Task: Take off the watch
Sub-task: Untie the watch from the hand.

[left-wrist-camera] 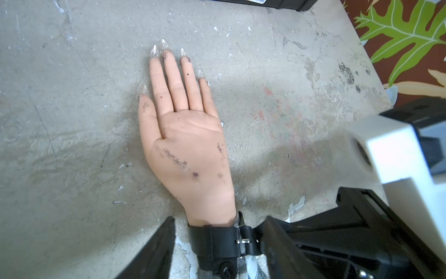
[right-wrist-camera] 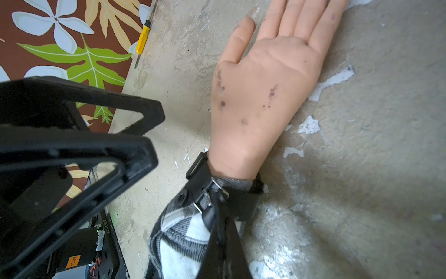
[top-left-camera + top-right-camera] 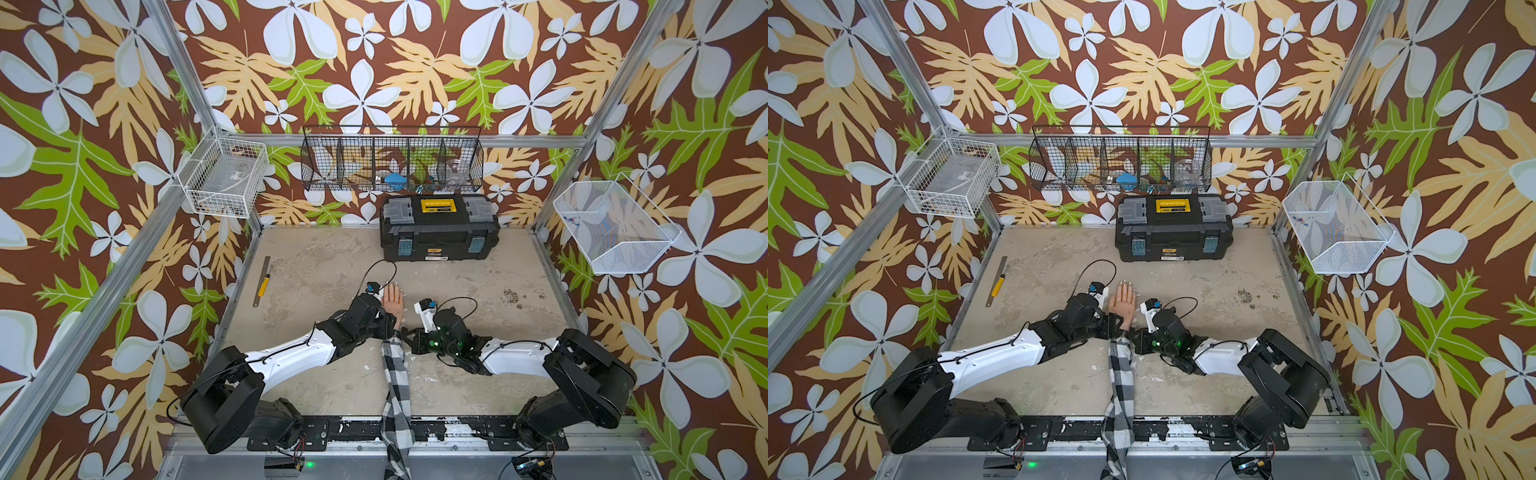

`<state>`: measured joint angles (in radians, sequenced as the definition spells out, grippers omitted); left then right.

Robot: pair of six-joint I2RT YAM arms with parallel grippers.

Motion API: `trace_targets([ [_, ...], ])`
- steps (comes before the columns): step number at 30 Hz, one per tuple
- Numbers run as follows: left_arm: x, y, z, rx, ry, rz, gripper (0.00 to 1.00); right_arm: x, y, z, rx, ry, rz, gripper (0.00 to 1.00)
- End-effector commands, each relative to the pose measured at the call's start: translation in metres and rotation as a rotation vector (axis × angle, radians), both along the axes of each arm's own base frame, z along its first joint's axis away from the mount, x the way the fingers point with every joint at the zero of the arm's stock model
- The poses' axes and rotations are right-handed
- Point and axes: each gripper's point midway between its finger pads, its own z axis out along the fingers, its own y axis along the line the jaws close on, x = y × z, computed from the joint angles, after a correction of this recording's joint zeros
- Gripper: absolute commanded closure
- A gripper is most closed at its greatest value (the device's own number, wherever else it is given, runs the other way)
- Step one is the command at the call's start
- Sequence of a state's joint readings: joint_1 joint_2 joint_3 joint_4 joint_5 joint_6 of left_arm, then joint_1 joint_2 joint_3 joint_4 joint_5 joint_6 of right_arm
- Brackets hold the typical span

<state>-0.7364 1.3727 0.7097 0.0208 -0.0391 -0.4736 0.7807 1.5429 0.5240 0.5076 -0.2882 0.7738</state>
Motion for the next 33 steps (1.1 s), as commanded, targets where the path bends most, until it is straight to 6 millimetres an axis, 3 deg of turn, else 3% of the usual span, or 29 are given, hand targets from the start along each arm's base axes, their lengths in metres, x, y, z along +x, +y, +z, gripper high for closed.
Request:
trace_targets([
  [1,-0.005,-0.003,-0.005,0.048,0.012,-0.071,0.49,-0.015,-0.002,-0.011,-0.024,0.061,0.044,1.0],
  [15,-0.003,-0.006,-0.035,0.077,0.119,-0.023,0.47,-0.015,-0.003,-0.001,-0.013,0.035,0.042,1.0],
  [26,-0.008,0.002,-0.062,0.099,0.166,0.02,0.48,-0.004,-0.006,0.031,-0.058,-0.062,0.042,1.0],
  [30,-0.011,0.005,-0.068,0.095,0.176,0.029,0.48,-0.003,-0.011,0.024,-0.085,-0.058,0.031,1.0],
  [33,-0.012,0.007,-0.073,0.106,0.184,0.031,0.49,-0.005,-0.019,0.006,-0.119,-0.033,0.012,1.0],
])
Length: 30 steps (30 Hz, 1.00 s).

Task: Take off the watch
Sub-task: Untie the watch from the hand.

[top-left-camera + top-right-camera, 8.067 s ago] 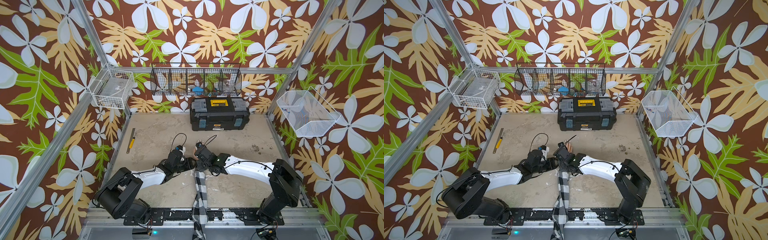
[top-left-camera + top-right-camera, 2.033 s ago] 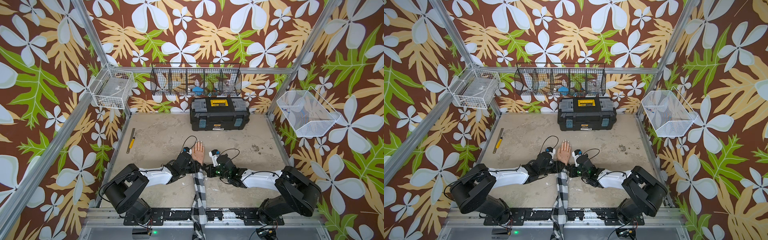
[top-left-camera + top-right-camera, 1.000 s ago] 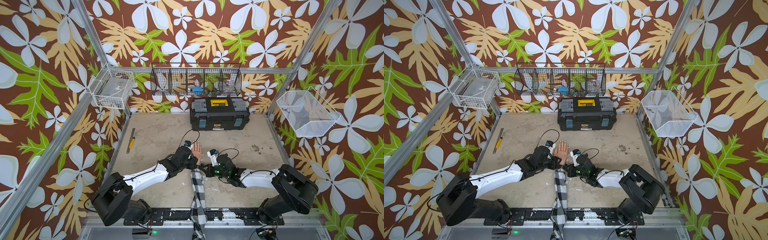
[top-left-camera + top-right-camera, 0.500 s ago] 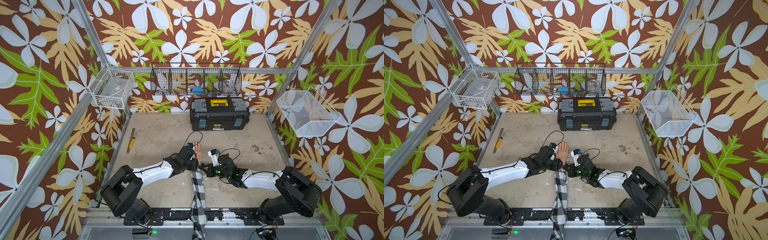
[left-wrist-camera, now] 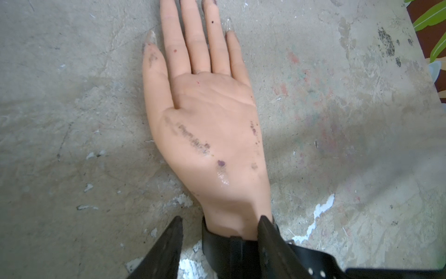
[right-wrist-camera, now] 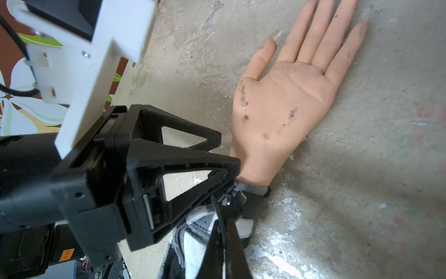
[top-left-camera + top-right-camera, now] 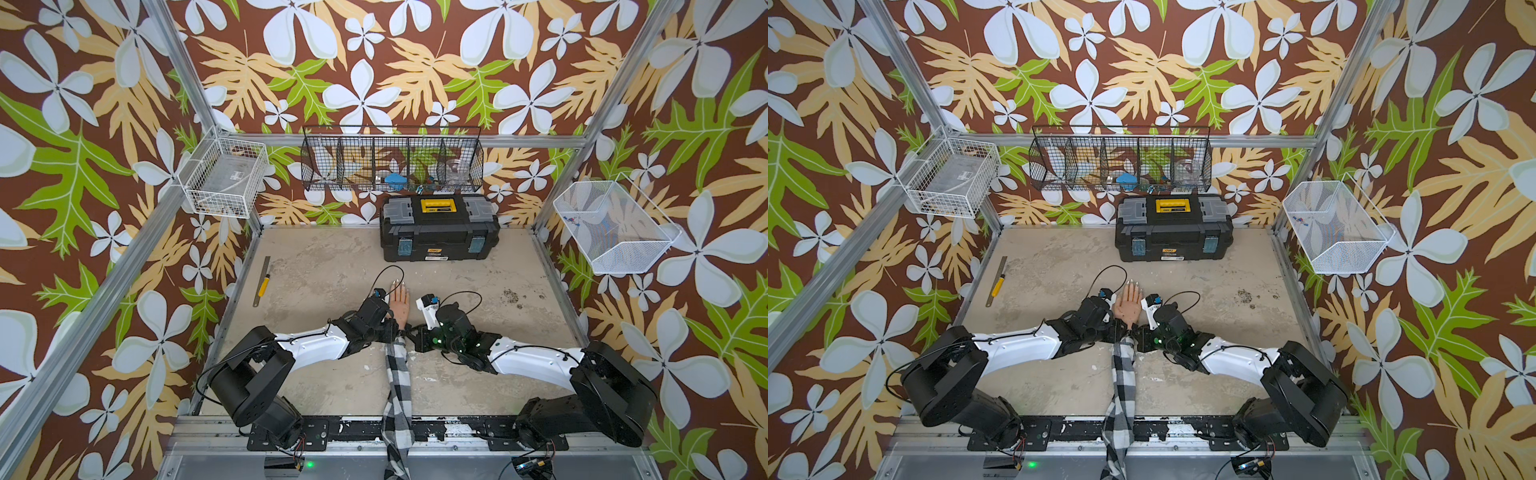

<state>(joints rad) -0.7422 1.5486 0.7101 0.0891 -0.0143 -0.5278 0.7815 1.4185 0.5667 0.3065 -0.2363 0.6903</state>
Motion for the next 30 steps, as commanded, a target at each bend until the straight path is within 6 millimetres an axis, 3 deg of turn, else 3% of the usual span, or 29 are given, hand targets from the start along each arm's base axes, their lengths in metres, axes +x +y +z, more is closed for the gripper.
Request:
trace_targets([
  [1,-0.013,0.016,-0.023,0.078,0.072,0.014,0.49,-0.006,-0.01,-0.021,-0.047,0.036,-0.003,1.0],
  [5,-0.015,0.017,-0.029,0.074,0.087,0.02,0.49,-0.014,-0.016,-0.048,-0.072,0.093,-0.008,1.0],
  [9,-0.016,0.016,-0.032,0.07,0.09,0.022,0.5,-0.021,-0.013,-0.061,-0.052,0.143,0.006,1.0],
  [18,-0.021,0.013,-0.033,0.024,0.106,0.018,0.47,-0.017,0.01,-0.04,0.079,0.126,0.054,1.0],
  [24,-0.015,0.015,-0.004,-0.001,0.048,0.044,0.26,-0.018,0.008,-0.04,0.076,0.126,0.048,1.0],
  [30,-0.008,0.013,0.028,-0.027,-0.018,0.037,0.23,-0.018,0.008,-0.041,0.076,0.128,0.046,1.0],
])
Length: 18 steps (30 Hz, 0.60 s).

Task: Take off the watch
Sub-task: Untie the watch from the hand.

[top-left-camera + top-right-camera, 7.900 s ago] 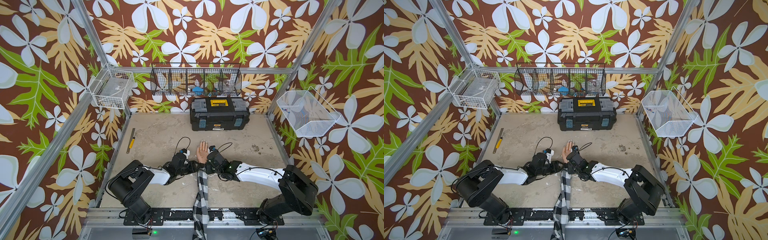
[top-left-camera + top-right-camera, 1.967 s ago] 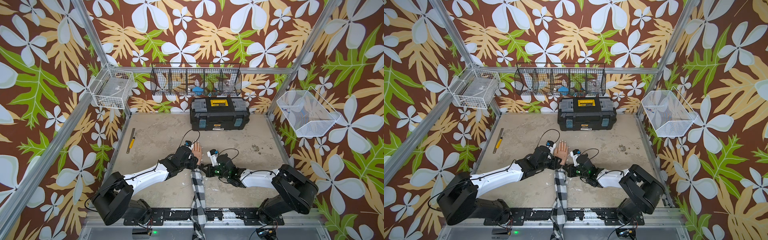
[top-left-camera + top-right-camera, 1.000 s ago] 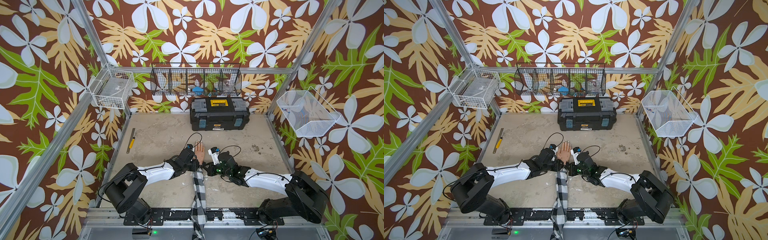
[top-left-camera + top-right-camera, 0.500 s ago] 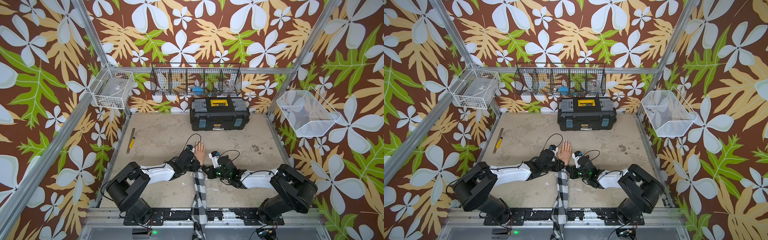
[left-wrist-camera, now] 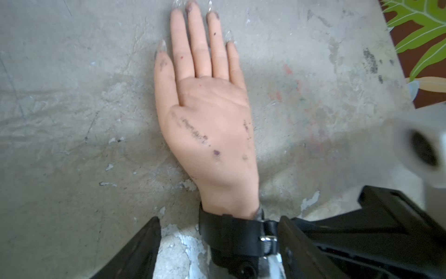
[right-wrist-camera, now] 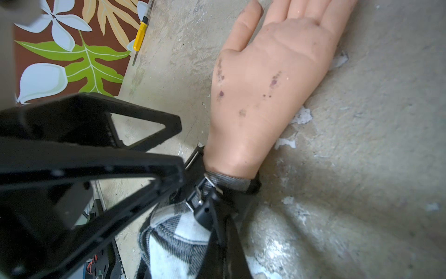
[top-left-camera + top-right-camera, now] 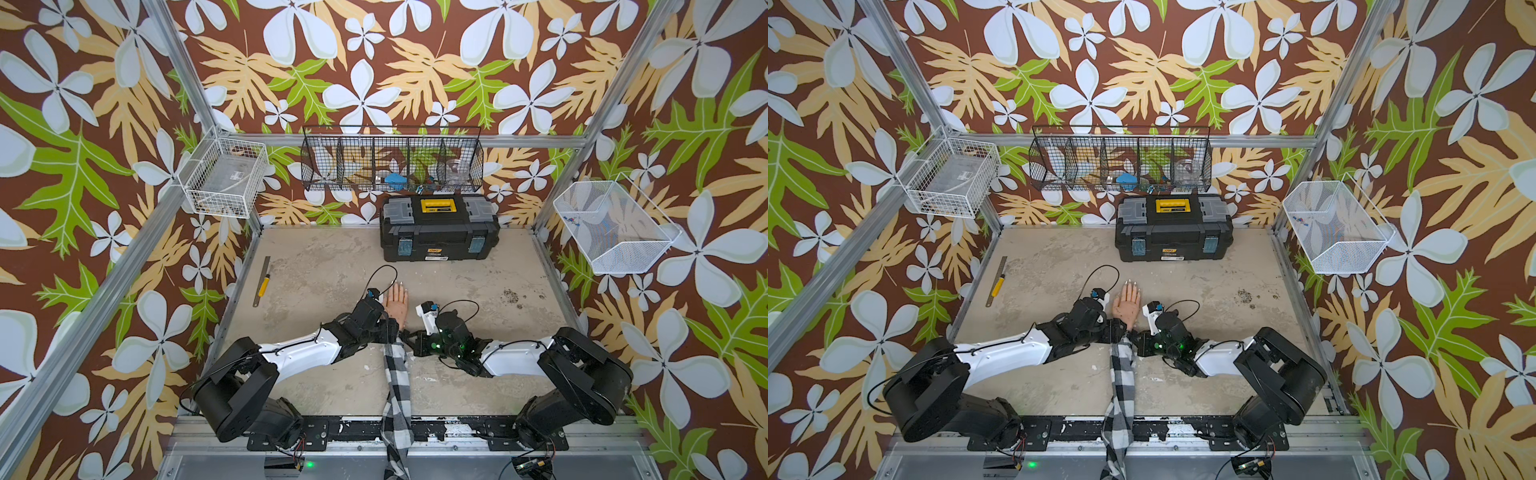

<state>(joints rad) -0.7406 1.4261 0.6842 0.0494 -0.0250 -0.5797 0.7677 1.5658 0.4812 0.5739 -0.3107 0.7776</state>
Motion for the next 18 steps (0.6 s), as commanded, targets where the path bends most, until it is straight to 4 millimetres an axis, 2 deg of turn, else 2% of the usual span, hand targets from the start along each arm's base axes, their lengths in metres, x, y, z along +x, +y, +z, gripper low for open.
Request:
trace_targets([
  [1,-0.004,0.003,0.001,0.034,0.005,-0.017,0.23,-0.015,0.001,-0.009,-0.014,0.059,0.052,1.0],
  [10,-0.018,-0.004,-0.006,0.228,-0.05,-0.086,0.31,-0.014,0.0,-0.01,-0.025,0.058,0.045,1.0],
  [18,-0.017,-0.005,-0.006,0.306,-0.098,-0.058,0.32,-0.015,-0.002,-0.012,-0.031,0.06,0.043,1.0],
])
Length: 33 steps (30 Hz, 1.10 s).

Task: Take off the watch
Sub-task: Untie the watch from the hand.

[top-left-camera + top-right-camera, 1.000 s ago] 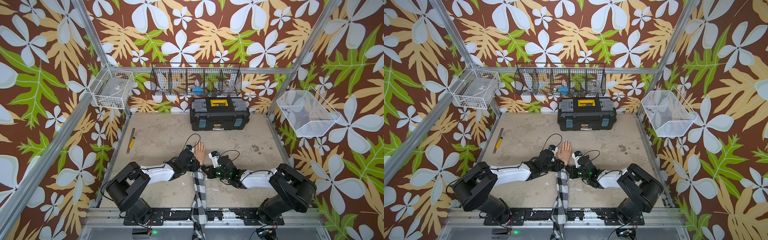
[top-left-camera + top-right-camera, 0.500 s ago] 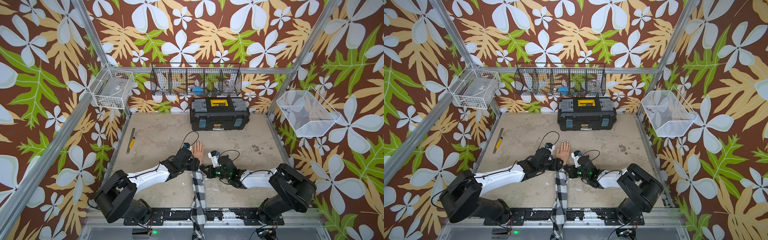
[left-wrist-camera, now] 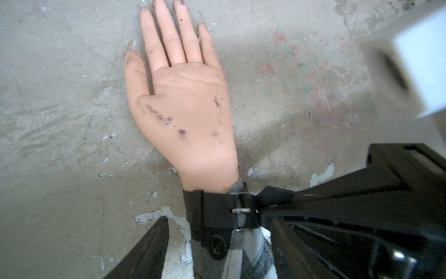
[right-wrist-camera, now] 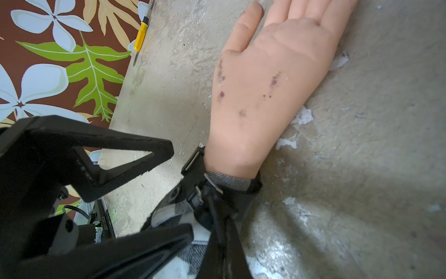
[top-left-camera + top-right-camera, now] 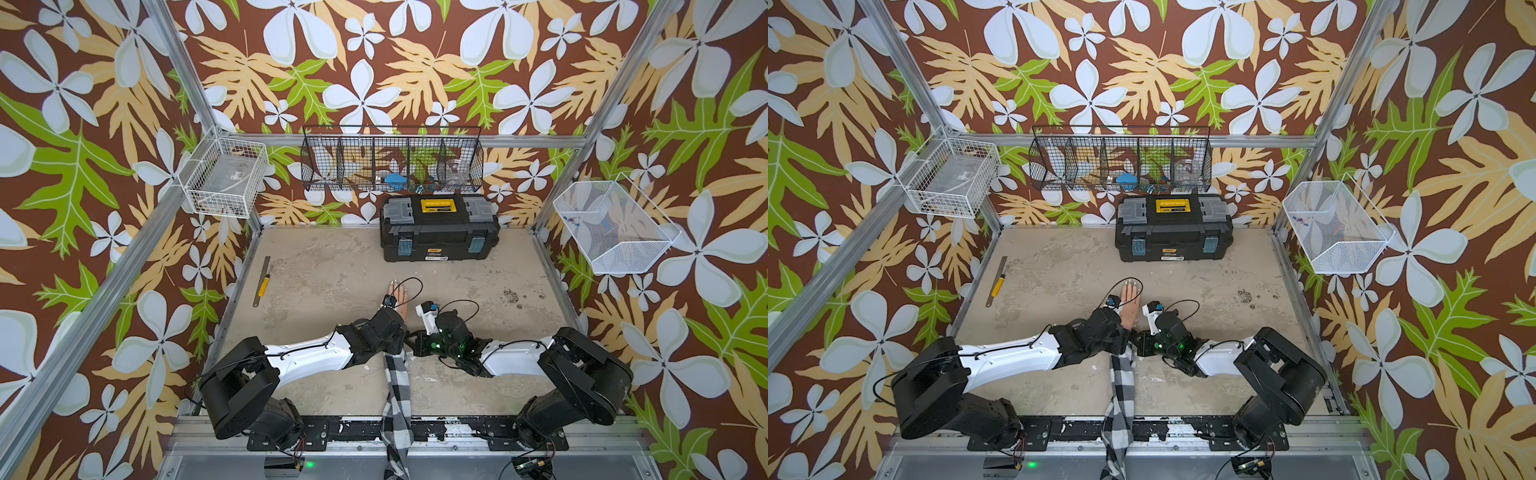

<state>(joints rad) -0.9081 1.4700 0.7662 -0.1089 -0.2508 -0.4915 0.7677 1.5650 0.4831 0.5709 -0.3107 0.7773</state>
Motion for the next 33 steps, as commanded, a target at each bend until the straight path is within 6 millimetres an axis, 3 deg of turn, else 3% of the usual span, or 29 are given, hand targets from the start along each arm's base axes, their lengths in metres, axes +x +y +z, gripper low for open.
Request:
trace_targets([
  [1,0.005,0.007,-0.001,0.057,-0.027,0.023,0.32,-0.015,-0.003,-0.012,-0.03,0.06,0.041,1.0],
  [7,0.008,0.001,-0.009,0.077,-0.02,0.009,0.33,-0.016,-0.004,-0.013,-0.032,0.061,0.04,1.0],
  [14,0.006,-0.006,-0.002,0.071,-0.054,-0.012,0.33,-0.016,-0.003,-0.013,-0.03,0.061,0.04,1.0],
  [22,0.009,0.01,-0.008,0.152,-0.065,0.036,0.36,-0.016,-0.005,-0.014,-0.035,0.059,0.037,1.0],
  [28,0.02,0.041,0.015,0.247,-0.154,0.167,0.4,-0.016,-0.007,-0.015,-0.04,0.059,0.032,1.0],
  [33,0.024,0.048,0.037,0.227,-0.204,0.2,0.4,-0.016,-0.007,-0.014,-0.041,0.058,0.03,1.0],
])
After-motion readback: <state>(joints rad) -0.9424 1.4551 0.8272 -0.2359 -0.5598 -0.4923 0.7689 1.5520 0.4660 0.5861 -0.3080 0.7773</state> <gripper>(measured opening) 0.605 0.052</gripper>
